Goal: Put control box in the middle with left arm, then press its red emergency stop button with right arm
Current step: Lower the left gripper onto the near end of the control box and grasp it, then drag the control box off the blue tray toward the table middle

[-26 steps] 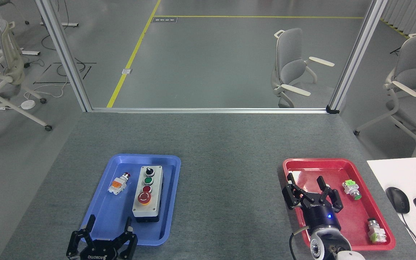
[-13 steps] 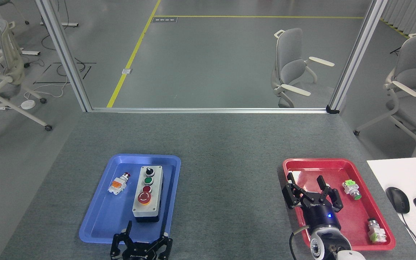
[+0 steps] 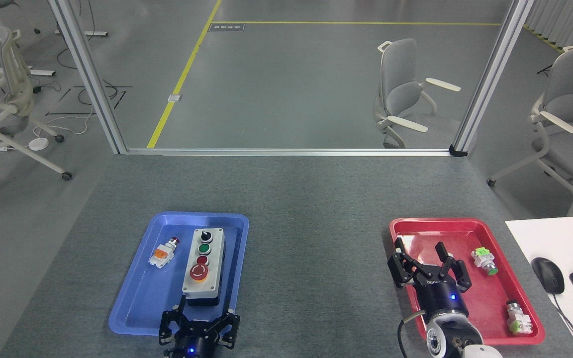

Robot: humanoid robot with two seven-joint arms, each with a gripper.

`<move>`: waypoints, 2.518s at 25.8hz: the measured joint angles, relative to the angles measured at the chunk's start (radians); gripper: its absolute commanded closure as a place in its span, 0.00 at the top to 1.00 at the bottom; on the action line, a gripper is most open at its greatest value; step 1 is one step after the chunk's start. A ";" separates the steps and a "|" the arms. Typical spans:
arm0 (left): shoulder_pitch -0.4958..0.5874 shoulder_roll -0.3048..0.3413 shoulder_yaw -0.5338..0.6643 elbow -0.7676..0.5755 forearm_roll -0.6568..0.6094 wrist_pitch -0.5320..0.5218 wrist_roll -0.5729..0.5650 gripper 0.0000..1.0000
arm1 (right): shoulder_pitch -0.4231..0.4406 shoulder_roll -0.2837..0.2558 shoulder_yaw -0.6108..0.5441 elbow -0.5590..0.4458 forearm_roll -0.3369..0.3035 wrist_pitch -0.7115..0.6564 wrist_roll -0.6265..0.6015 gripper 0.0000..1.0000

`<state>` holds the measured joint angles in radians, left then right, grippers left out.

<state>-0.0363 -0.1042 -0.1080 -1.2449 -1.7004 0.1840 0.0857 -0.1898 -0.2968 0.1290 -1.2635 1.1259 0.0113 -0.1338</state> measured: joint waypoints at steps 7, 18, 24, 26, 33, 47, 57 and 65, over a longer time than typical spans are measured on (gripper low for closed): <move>-0.047 0.000 0.027 0.048 0.013 0.011 -0.010 0.99 | 0.000 -0.001 0.001 0.000 0.000 0.000 0.002 0.99; -0.144 -0.001 0.040 0.164 0.063 0.014 -0.011 0.99 | 0.000 -0.002 0.000 0.000 0.000 -0.001 0.003 0.99; -0.226 0.000 0.040 0.253 0.143 0.014 -0.011 0.98 | 0.000 -0.001 0.000 0.000 0.000 -0.001 0.003 0.99; -0.247 0.002 0.040 0.274 0.161 0.015 -0.011 0.91 | 0.000 -0.002 0.000 0.000 0.000 -0.001 0.003 0.99; -0.268 0.016 0.037 0.297 0.174 0.001 -0.010 0.18 | 0.000 0.001 0.000 0.001 0.000 -0.001 0.004 0.99; -0.227 0.041 0.040 0.135 0.249 -0.070 -0.011 0.00 | -0.001 -0.001 0.000 0.001 0.000 -0.001 0.004 0.99; -0.158 0.002 -0.087 -0.069 0.283 -0.080 -0.009 0.00 | 0.000 -0.002 0.000 0.001 0.000 -0.001 0.007 0.99; -0.204 -0.029 -0.314 0.012 0.276 -0.033 -0.009 0.00 | 0.000 -0.003 0.000 0.003 -0.001 -0.001 0.004 0.99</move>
<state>-0.2405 -0.1334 -0.4215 -1.2333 -1.4247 0.1508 0.0769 -0.1902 -0.3000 0.1289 -1.2607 1.1246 0.0107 -0.1299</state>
